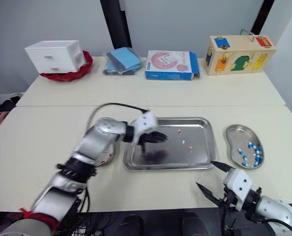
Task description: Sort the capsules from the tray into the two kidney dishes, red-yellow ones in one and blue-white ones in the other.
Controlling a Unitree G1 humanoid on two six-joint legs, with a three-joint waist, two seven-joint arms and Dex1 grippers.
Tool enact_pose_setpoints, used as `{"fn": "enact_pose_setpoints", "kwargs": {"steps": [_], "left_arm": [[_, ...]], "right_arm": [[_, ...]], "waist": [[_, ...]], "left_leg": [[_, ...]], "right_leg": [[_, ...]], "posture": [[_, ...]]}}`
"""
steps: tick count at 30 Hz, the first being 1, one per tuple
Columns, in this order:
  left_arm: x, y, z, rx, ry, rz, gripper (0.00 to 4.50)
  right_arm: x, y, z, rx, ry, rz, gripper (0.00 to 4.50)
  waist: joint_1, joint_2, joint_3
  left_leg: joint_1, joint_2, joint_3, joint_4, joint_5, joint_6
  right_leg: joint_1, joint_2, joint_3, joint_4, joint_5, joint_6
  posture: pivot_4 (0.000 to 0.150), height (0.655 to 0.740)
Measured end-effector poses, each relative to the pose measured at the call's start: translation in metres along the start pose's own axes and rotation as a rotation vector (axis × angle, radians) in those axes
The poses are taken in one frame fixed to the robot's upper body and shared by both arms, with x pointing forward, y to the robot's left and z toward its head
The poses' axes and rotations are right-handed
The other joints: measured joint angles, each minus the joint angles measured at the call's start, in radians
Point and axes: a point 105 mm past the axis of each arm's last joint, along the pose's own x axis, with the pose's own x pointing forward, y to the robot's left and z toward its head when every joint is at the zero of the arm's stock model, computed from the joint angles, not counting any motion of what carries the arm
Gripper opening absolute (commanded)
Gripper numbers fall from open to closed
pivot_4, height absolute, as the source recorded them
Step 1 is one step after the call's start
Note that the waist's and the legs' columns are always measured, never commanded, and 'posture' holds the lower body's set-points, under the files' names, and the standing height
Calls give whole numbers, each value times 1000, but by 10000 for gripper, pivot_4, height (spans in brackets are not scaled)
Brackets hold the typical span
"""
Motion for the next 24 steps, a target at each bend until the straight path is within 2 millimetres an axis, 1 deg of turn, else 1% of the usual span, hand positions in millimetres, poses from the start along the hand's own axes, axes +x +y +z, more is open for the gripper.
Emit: {"fn": "enact_pose_setpoints", "kwargs": {"steps": [2, 7, 10, 13, 16, 19, 21, 24], "left_arm": [[-28, 7, -6, -50, 17, 94, 65], [-77, 16, -33, -223, 54, 327, 65], [-106, 21, -50, -265, 93, 477, 65], [-121, 19, -67, -306, 125, 562, 65], [-125, 16, -71, -330, 118, 591, 65], [-131, 19, -73, -356, 98, 641, 7905], [-133, 18, -75, -369, 95, 648, 14965], [-132, 15, -74, -377, 84, 631, 24375]], "right_arm": [[7, 2, 6, -20, -32, 30, 45000], [23, 11, 14, -38, -80, 128, 45000], [29, 15, 17, -44, -99, 170, 45000], [34, 16, 20, -46, -108, 196, 45000], [36, 15, 22, -45, -115, 200, 45000], [37, 15, 22, -41, -116, 205, 45000], [37, 15, 22, -34, -121, 207, 45000], [37, 14, 24, -36, -127, 208, 45000]], "waist": [[5, 0, 0], [13, -1, 1], [14, -1, 1], [14, -1, 1], [16, -2, 1], [13, -2, 1], [12, -1, 1], [11, -2, 1]], "left_leg": [[0, 0, 0, 0, 0, 0], [0, 0, -1, 1, 0, 0], [0, 0, -1, 1, 0, 0], [0, 0, -1, 1, 0, 0], [0, 0, -1, 1, 0, 0], [0, 0, -1, 1, 0, 0], [0, 0, -1, 0, 0, 0], [0, 0, -1, 0, 0, 0]], "right_leg": [[0, 0, 0, 0, 0, 0], [0, -1, -1, 0, 0, 0], [0, -1, -1, 0, 0, 0], [0, -1, -1, 0, 0, 0], [1, -1, -2, 0, 0, 0], [0, -1, -1, 0, 0, 0], [0, -1, -1, 0, 0, 0], [0, -1, -1, 0, 0, 0]], "posture": [[1500, 7400], [1500, 7400], [1500, 7400], [1500, 7400], [1500, 7400], [1500, 7400], [1500, 7400], [1500, 7400]]}}
